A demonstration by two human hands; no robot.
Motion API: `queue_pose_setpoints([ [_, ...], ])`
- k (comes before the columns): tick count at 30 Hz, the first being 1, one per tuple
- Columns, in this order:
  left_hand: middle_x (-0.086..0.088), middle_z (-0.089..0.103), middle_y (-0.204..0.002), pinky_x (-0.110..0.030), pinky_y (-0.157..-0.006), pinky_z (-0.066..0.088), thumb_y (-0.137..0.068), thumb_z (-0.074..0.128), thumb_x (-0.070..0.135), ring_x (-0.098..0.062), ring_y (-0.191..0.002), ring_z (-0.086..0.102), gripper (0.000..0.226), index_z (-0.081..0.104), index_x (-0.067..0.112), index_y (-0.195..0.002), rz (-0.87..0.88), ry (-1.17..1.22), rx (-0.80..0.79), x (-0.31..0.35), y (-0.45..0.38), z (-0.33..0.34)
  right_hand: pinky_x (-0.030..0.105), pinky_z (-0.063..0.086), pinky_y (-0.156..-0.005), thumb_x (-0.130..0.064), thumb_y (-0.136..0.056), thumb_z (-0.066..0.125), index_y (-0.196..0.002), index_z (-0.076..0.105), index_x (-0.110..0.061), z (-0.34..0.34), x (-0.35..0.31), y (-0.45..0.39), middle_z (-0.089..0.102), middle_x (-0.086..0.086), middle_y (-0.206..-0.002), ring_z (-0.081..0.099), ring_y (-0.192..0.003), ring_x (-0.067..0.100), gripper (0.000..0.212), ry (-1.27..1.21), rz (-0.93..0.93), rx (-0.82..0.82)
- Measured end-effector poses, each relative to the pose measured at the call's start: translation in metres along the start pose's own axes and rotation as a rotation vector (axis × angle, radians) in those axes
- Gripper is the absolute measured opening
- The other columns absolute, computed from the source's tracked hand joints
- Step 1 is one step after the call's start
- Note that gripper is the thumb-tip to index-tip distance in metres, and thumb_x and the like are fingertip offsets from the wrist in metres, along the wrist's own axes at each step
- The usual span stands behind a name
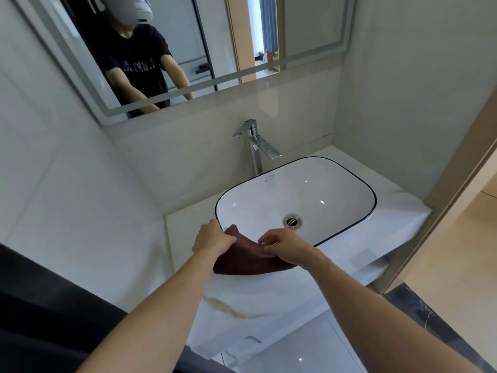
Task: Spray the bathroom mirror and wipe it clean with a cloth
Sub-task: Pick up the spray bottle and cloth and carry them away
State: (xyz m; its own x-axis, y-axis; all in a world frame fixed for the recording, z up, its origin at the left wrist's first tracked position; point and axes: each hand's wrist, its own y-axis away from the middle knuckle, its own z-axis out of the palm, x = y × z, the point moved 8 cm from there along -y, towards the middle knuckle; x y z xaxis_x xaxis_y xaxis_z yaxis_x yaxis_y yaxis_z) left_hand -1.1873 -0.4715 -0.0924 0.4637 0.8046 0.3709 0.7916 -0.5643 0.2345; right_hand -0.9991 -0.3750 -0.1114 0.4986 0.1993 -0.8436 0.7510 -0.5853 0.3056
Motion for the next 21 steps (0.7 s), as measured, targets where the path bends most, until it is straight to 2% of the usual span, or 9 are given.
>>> queue_pose_setpoints([
  [2, -0.002, 0.055, -0.128, -0.038, -0.097, 0.044, -0.085, 0.067, 0.038, -0.026, -0.121, 0.051, 0.049, 0.054, 0.017, -0.127, 0.276, -0.363, 0.139, 0.030, -0.002, -0.002, 0.022, 0.048, -0.083, -0.011, -0.085, 0.064, -0.102, 0.074, -0.020, 0.003, -0.004, 0.002, 0.072, -0.006, -0.099, 0.064, -0.095, 0.012, 0.022, 0.118, -0.048, -0.017],
  [4, 0.000, 0.056, -0.134, -0.039, -0.107, 0.033, -0.089, 0.061, 0.035, -0.024, -0.133, 0.041, 0.047, 0.053, 0.020, -0.132, 0.462, -0.589, 0.099, 0.051, -0.006, 0.016, 0.018, 0.043, -0.080, -0.010, -0.087, 0.062, -0.103, 0.075, -0.019, 0.005, -0.002, 0.003, 0.071, -0.006, -0.102, 0.061, -0.095, 0.010, 0.022, 0.152, -0.057, -0.020],
  [5, -0.001, 0.057, -0.133, -0.041, -0.109, 0.028, -0.089, 0.059, 0.033, -0.023, -0.137, 0.037, 0.045, 0.052, 0.019, -0.131, 0.488, -0.660, 0.050, 0.056, -0.008, 0.026, 0.017, 0.042, -0.078, -0.010, -0.087, 0.060, -0.103, 0.075, -0.019, 0.005, 0.000, 0.003, 0.070, -0.006, -0.103, 0.060, -0.095, 0.010, 0.023, 0.151, -0.054, -0.013],
  [8, -0.004, 0.061, -0.123, -0.045, -0.106, 0.025, -0.085, 0.053, 0.027, -0.026, -0.130, 0.039, 0.037, 0.054, 0.017, -0.120, 0.426, -0.742, -0.057, 0.061, -0.018, 0.043, 0.014, 0.041, -0.075, -0.007, -0.087, 0.056, -0.103, 0.075, -0.020, 0.002, 0.004, 0.002, 0.071, -0.005, -0.107, 0.061, -0.099, 0.011, 0.028, 0.122, -0.055, 0.019],
  [13, -0.007, 0.047, -0.126, -0.044, -0.105, 0.028, -0.082, 0.056, 0.033, -0.030, -0.118, 0.046, 0.042, 0.058, 0.016, -0.121, 0.330, -0.786, -0.210, 0.061, -0.030, 0.049, 0.013, 0.042, -0.076, -0.005, -0.087, 0.054, -0.104, 0.074, -0.020, -0.001, 0.010, 0.000, 0.072, -0.006, -0.107, 0.062, -0.100, 0.011, 0.031, 0.051, -0.050, 0.052],
  [15, -0.007, 0.051, -0.119, -0.040, -0.100, 0.032, -0.080, 0.059, 0.027, -0.028, -0.107, 0.052, 0.034, 0.060, 0.015, -0.112, 0.293, -0.711, -0.259, 0.062, -0.031, 0.047, 0.015, 0.044, -0.080, -0.005, -0.087, 0.054, -0.106, 0.074, -0.019, 0.000, 0.011, -0.001, 0.072, -0.005, -0.107, 0.063, -0.102, 0.012, 0.031, 0.033, -0.043, 0.054],
  [18, -0.004, 0.059, -0.102, -0.035, -0.091, 0.033, -0.081, 0.062, 0.017, -0.025, -0.092, 0.050, 0.016, 0.057, 0.014, -0.096, 0.265, -0.608, -0.289, 0.065, -0.029, 0.044, 0.023, 0.050, -0.092, -0.008, -0.089, 0.058, -0.110, 0.073, -0.018, -0.002, 0.016, -0.004, 0.072, -0.004, -0.111, 0.064, -0.106, 0.013, 0.028, -0.026, -0.009, 0.085],
  [21, -0.004, 0.061, -0.099, -0.041, -0.102, 0.029, -0.082, 0.057, 0.008, -0.025, -0.094, 0.053, 0.012, 0.054, 0.015, -0.092, 0.279, -0.531, -0.240, 0.069, -0.028, 0.041, 0.028, 0.050, -0.098, -0.016, -0.089, 0.065, -0.120, 0.069, -0.021, -0.007, 0.023, -0.008, 0.068, -0.004, -0.117, 0.063, -0.109, 0.013, 0.031, -0.112, 0.050, 0.105],
])
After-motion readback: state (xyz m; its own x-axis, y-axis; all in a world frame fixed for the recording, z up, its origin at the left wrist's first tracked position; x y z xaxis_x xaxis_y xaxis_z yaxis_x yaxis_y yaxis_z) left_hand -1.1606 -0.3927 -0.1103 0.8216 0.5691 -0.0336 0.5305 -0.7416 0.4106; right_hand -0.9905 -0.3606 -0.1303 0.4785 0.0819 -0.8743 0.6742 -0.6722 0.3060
